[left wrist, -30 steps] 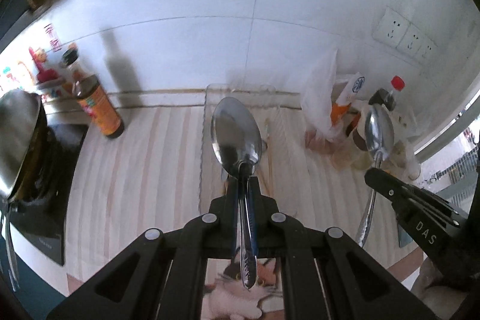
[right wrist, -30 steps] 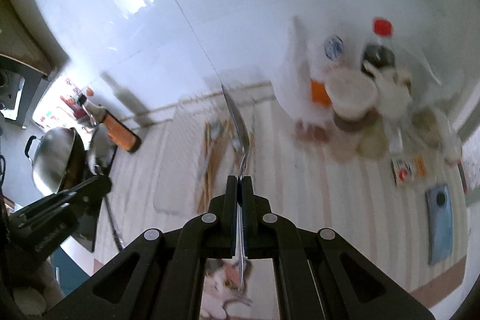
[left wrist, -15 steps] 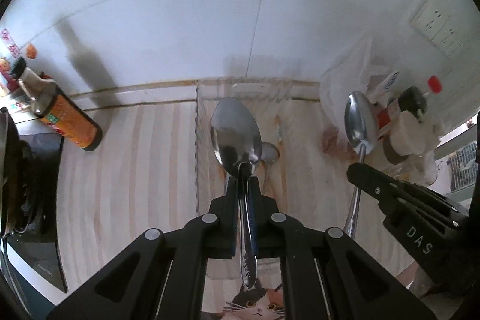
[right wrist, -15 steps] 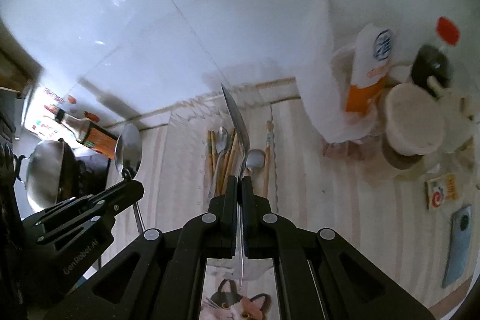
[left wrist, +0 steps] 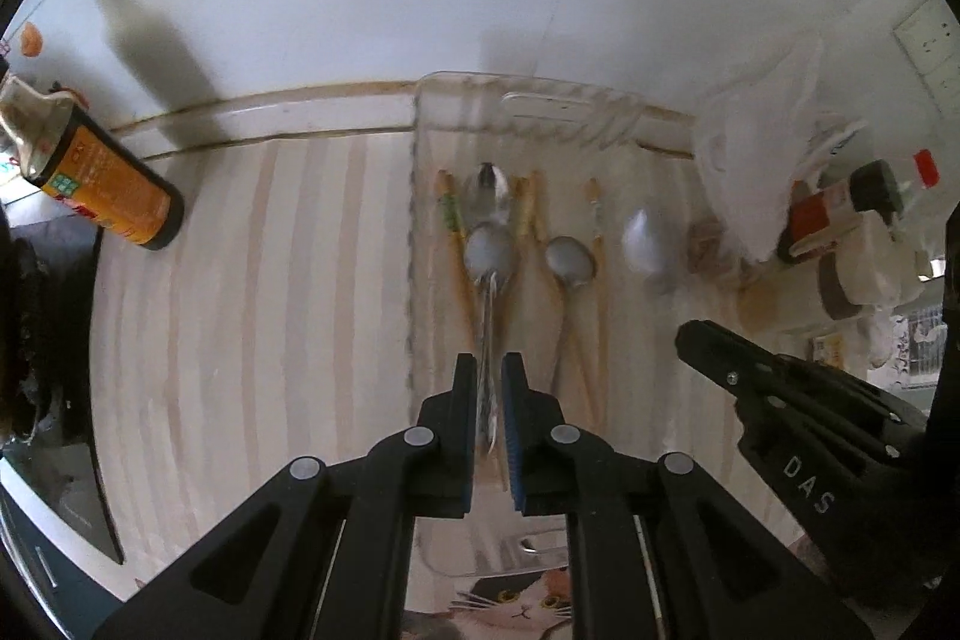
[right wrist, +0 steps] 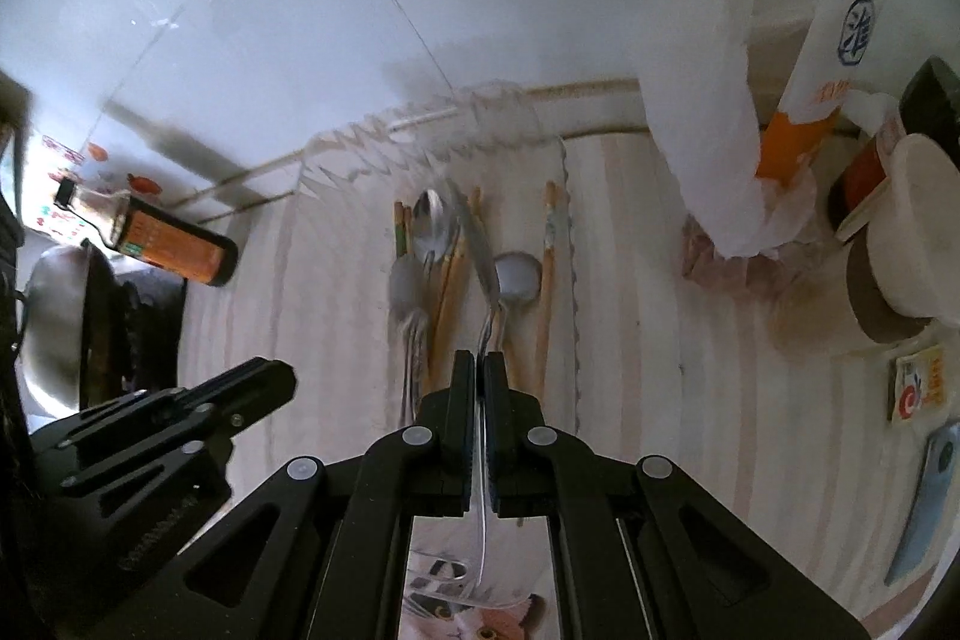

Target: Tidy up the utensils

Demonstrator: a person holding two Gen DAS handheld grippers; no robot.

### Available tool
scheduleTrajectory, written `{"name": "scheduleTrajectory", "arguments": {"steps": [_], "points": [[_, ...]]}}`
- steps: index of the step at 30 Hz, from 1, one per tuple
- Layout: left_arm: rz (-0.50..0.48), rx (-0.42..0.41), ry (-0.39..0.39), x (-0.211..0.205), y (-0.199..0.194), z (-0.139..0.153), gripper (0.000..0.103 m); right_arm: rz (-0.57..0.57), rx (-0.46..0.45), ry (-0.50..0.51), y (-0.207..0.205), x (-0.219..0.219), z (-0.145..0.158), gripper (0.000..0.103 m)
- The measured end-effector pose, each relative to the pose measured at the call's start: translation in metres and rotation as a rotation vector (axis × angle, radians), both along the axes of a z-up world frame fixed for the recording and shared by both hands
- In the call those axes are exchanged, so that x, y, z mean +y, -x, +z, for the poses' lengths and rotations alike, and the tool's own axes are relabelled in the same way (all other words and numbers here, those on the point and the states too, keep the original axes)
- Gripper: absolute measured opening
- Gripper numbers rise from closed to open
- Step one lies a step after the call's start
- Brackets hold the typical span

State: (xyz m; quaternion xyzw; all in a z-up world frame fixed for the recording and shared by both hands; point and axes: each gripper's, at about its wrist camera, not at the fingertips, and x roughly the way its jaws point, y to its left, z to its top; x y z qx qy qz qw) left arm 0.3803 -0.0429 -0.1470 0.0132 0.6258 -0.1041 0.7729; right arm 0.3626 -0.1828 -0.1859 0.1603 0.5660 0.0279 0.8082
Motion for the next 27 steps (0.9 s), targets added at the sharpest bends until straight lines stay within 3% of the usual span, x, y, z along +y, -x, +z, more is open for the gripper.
{"name": "scheduleTrajectory", "arguments": {"steps": [3,6,7,8,10,12,13,18,27], "points": [[0.012,-0.026,-0.037,0.006,0.003,0.002,0.012,-0.008,-0.003,0.033,0.001,0.000,0.001,0.031],[0.030,-0.056,-0.091,0.014,0.006,0.002,0.042,-0.011,-0.019,0.099,0.007,0.000,0.007,0.037],[0.041,-0.072,-0.108,0.018,0.008,0.003,0.059,-0.013,-0.023,0.124,0.010,0.000,0.009,0.040],[0.047,-0.086,-0.118,0.020,0.010,0.004,0.067,-0.014,-0.031,0.162,0.014,0.000,0.011,0.046],[0.063,-0.121,-0.144,0.026,0.015,0.005,0.073,-0.021,-0.042,0.215,0.021,0.000,0.014,0.060],[0.071,-0.140,-0.162,0.029,0.020,0.005,0.090,-0.028,-0.051,0.266,0.029,-0.002,0.017,0.079],[0.077,-0.149,-0.166,0.032,0.023,0.006,0.098,-0.031,-0.053,0.284,0.033,-0.003,0.017,0.082],[0.074,-0.171,-0.181,0.035,0.033,0.004,0.103,-0.048,-0.046,0.355,0.051,-0.007,0.017,0.100],[0.053,-0.166,-0.173,0.036,0.051,0.000,0.103,-0.105,-0.042,0.415,0.074,-0.012,0.019,0.103]]}}
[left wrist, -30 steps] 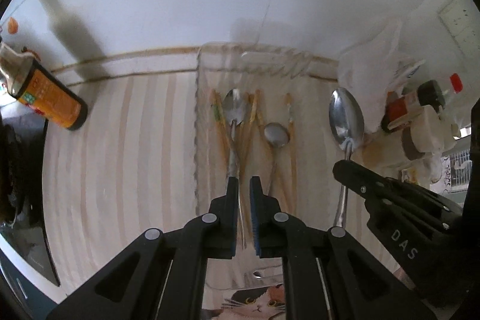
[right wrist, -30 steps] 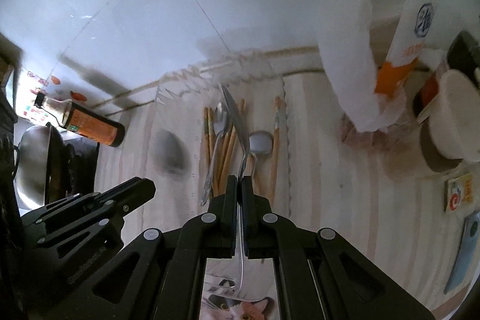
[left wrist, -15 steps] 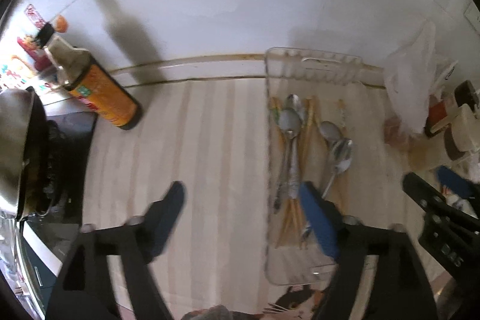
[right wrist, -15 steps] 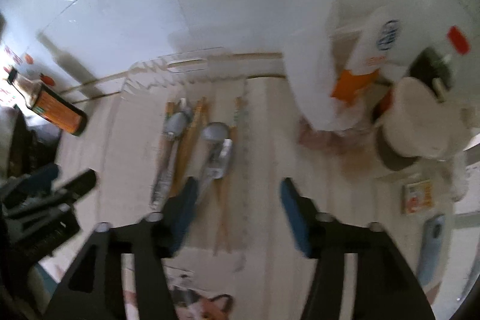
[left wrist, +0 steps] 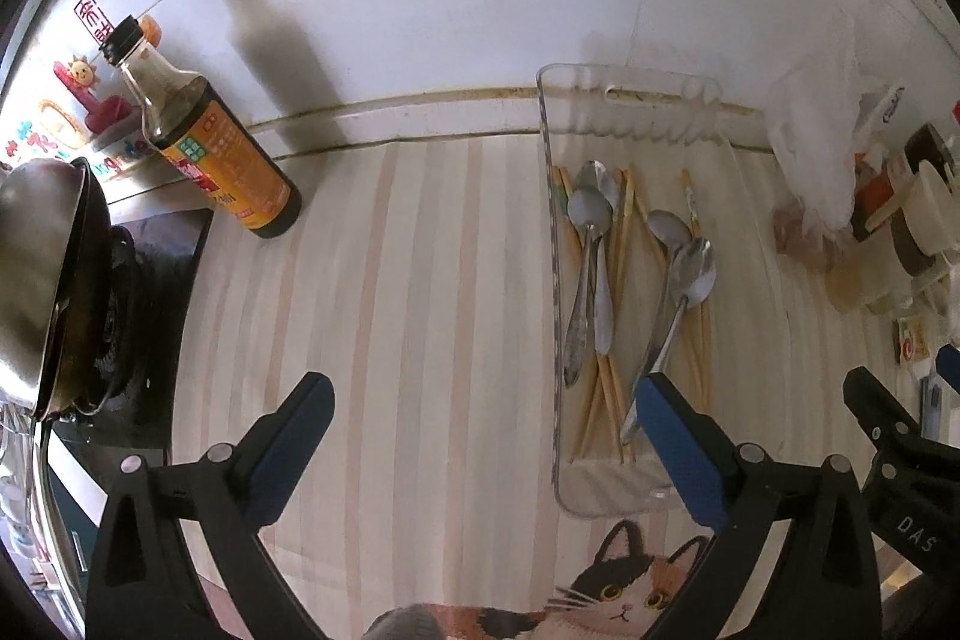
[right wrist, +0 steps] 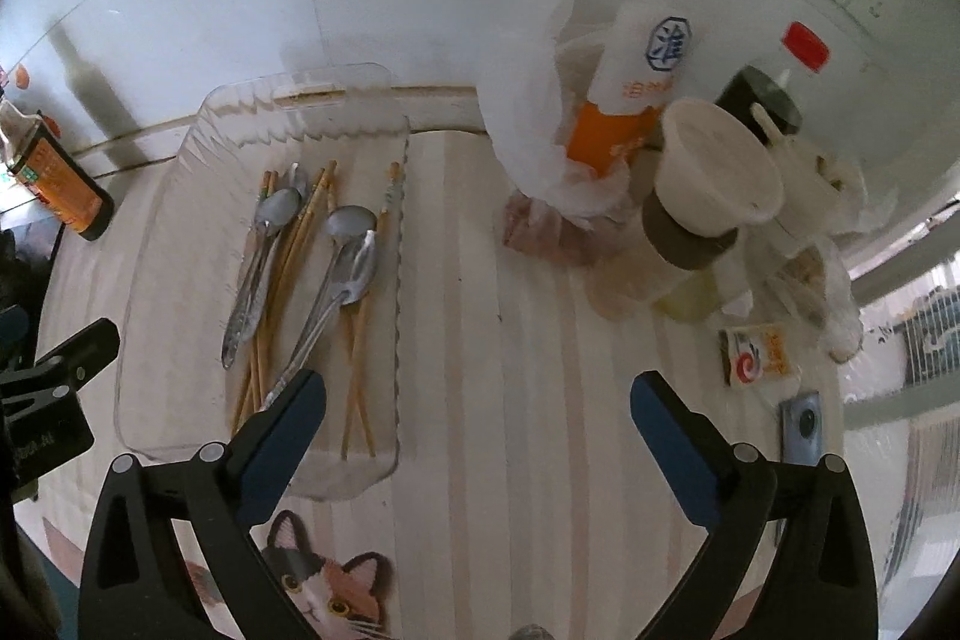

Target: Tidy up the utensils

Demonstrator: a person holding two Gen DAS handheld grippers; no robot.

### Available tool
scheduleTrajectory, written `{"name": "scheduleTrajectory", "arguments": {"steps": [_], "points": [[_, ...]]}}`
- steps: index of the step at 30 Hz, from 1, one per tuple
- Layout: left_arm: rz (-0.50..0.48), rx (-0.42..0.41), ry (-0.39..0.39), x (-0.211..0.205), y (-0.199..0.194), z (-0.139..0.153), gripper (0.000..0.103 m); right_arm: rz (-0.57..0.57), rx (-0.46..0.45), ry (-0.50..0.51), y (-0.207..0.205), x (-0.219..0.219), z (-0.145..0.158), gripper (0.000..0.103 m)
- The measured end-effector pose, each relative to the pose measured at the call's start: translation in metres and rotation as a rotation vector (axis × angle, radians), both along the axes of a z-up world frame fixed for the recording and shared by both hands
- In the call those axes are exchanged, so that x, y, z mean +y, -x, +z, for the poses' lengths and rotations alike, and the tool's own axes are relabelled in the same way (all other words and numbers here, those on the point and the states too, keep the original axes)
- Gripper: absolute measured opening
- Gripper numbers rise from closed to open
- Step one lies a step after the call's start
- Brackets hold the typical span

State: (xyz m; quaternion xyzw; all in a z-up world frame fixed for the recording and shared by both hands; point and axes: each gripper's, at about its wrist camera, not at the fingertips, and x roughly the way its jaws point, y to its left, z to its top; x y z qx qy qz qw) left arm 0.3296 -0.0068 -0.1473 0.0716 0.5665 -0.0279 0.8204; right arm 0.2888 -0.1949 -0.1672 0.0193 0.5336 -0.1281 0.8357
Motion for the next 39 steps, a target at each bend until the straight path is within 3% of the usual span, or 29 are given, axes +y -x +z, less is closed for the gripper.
{"name": "scheduleTrajectory", "arguments": {"steps": [11,28,39], "points": [[-0.049,-0.056,0.016,0.012,0.043,0.026,0.103,-0.081,-0.080,0.008,0.057,0.011,0.032,0.103],[-0.013,-0.314,0.084,0.028,0.185,0.147,0.103,-0.031,-0.348,0.044,0.203,0.036,0.149,0.103],[-0.008,-0.385,0.102,0.021,0.251,0.190,0.103,0.001,-0.456,0.051,0.273,0.039,0.203,0.103]]}}
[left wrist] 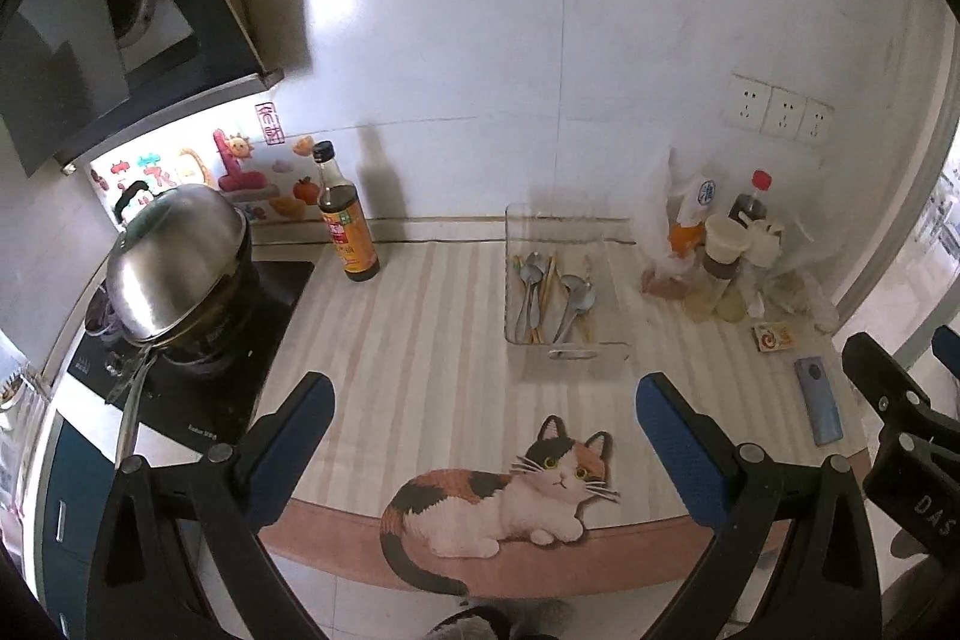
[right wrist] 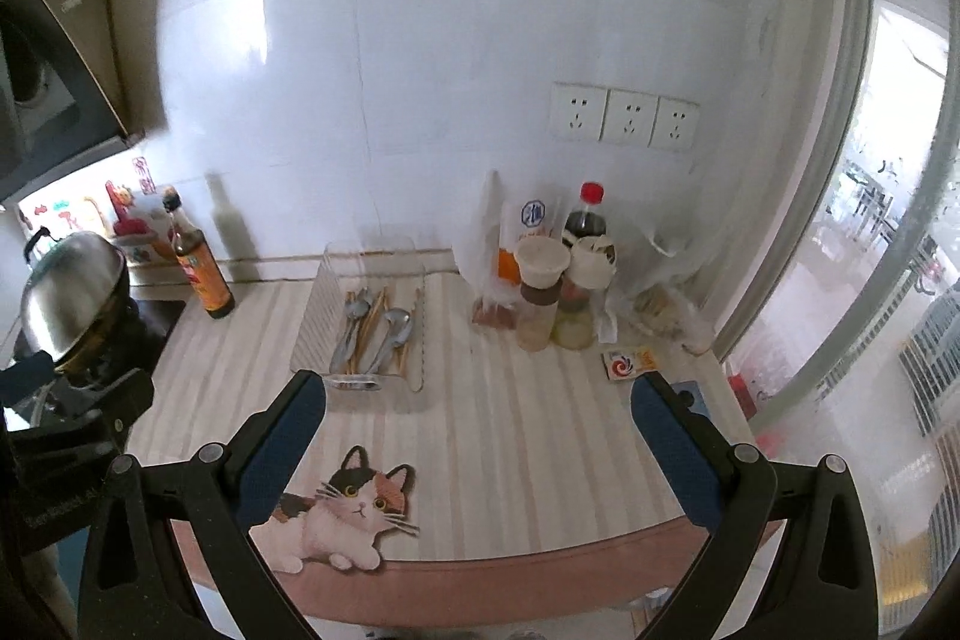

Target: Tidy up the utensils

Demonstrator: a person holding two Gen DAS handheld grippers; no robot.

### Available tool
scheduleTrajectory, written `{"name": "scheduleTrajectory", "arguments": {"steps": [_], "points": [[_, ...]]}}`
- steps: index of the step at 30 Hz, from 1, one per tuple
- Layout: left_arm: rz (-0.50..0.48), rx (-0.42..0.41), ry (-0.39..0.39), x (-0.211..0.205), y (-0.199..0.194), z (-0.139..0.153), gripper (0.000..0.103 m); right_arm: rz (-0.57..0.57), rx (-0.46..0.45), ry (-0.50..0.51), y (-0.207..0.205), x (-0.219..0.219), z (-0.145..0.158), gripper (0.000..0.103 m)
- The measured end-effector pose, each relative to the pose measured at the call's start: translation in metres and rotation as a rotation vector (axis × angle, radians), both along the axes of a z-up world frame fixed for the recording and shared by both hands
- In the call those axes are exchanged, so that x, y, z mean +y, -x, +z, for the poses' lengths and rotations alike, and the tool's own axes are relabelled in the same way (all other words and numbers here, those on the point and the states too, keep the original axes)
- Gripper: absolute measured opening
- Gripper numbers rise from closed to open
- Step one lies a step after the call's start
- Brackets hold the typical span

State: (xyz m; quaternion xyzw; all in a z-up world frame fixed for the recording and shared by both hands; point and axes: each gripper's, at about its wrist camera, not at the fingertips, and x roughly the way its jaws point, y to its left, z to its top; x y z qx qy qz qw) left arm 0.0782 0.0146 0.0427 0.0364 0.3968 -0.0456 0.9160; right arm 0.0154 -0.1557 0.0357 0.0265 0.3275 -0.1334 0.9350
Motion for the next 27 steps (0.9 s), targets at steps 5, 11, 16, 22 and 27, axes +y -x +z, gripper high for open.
{"name": "scheduleTrajectory", "arguments": {"steps": [5,11,16,22,27], "points": [[0.005,-0.009,0.005,-0.002,0.008,0.007,0.103,0.010,-0.011,0.007,0.011,0.000,0.009,0.103],[0.007,-0.010,-0.001,-0.002,0.009,0.008,0.103,0.010,-0.009,0.008,0.009,-0.001,0.011,0.103],[0.018,-0.007,-0.016,-0.006,0.002,0.008,0.103,0.005,-0.010,0.006,0.007,0.000,0.011,0.103],[0.028,0.018,-0.022,-0.006,-0.008,0.003,0.103,0.010,0.003,0.002,-0.005,-0.001,0.009,0.103],[0.029,0.027,-0.022,-0.006,-0.013,0.000,0.103,0.014,0.016,-0.002,-0.016,-0.004,0.005,0.103]]}}
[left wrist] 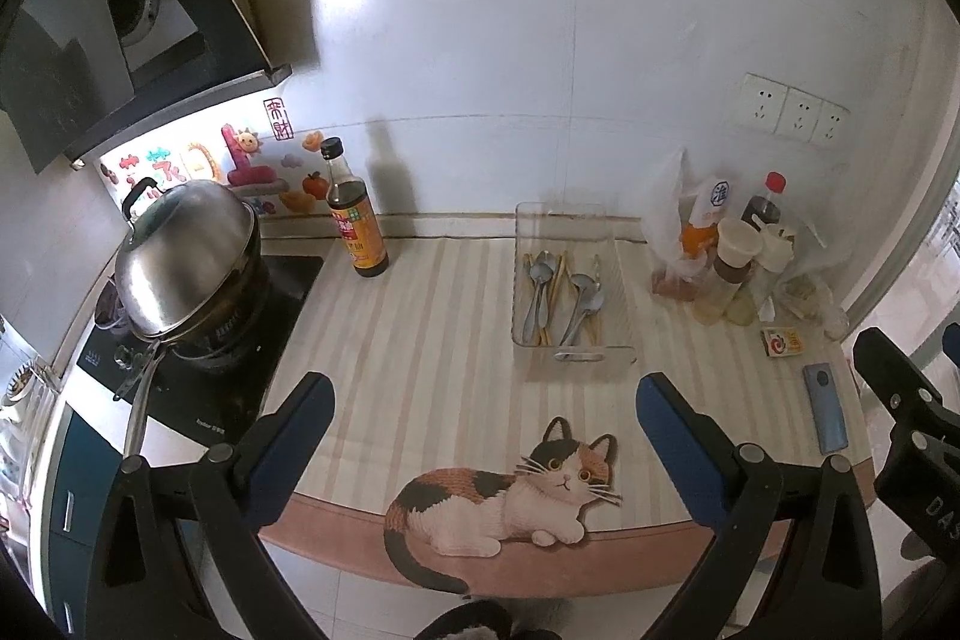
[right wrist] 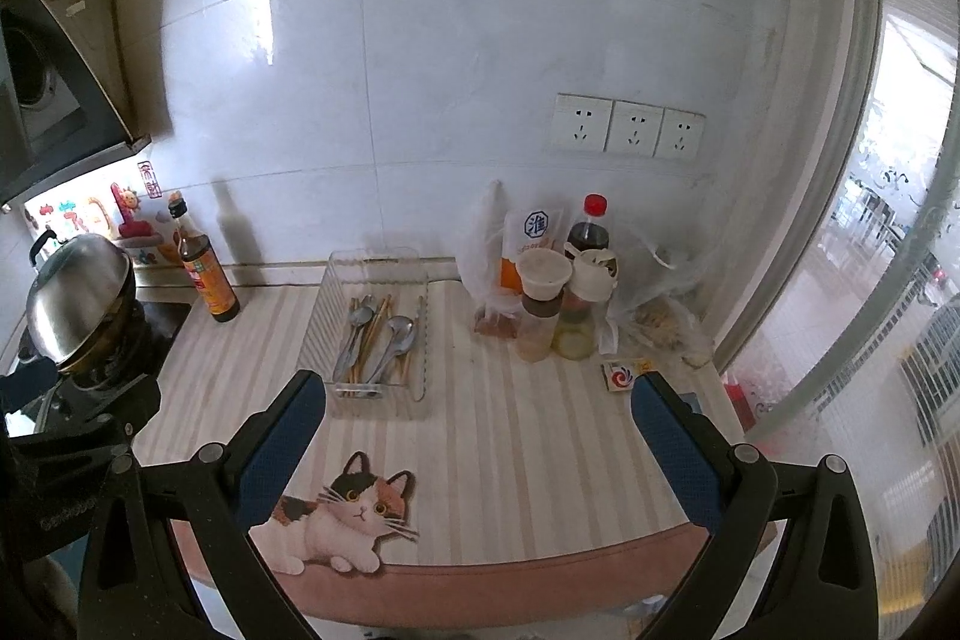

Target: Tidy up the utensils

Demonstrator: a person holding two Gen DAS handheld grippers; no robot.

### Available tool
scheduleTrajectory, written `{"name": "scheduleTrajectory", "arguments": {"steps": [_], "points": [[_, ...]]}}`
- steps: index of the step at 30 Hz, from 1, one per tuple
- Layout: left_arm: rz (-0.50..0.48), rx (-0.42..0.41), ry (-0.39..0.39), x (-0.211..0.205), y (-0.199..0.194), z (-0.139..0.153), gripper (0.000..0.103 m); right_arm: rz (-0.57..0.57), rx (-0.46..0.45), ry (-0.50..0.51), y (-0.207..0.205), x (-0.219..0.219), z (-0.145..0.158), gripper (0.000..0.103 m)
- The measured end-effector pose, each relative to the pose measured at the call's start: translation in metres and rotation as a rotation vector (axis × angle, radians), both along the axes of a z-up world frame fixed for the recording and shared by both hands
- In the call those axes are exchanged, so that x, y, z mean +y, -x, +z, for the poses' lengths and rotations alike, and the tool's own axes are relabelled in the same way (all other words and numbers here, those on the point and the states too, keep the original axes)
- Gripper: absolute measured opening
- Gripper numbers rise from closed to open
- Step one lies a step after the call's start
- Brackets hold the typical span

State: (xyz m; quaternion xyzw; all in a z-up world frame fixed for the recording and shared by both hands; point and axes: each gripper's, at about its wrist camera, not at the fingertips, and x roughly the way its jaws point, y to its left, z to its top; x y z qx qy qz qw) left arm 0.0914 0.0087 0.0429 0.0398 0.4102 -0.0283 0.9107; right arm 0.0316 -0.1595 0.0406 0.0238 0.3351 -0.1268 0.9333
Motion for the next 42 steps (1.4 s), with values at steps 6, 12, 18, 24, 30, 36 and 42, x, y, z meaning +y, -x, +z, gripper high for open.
{"name": "scheduleTrajectory", "arguments": {"steps": [6,12,18,24,30,36,42], "points": [[-0.004,0.004,-0.001,-0.003,-0.005,-0.001,0.103,0.002,0.011,0.000,-0.007,-0.003,-0.002,0.103],[-0.003,0.005,0.000,-0.003,-0.005,-0.001,0.103,0.006,0.014,0.000,-0.010,-0.002,-0.003,0.103],[-0.003,0.006,-0.001,-0.003,-0.006,-0.001,0.103,0.012,0.019,-0.002,-0.014,-0.001,-0.005,0.103],[-0.005,0.009,0.000,-0.003,-0.007,-0.003,0.103,0.013,0.022,0.001,-0.015,0.001,-0.008,0.103],[-0.006,0.008,0.005,-0.003,-0.008,-0.004,0.103,0.014,0.024,0.004,-0.016,0.003,-0.010,0.103],[-0.005,0.005,0.006,-0.005,-0.008,-0.007,0.103,0.017,0.024,0.006,-0.015,0.004,-0.011,0.103],[-0.009,0.006,0.007,-0.004,-0.008,-0.006,0.103,0.017,0.024,0.008,-0.015,0.004,-0.011,0.103]]}}
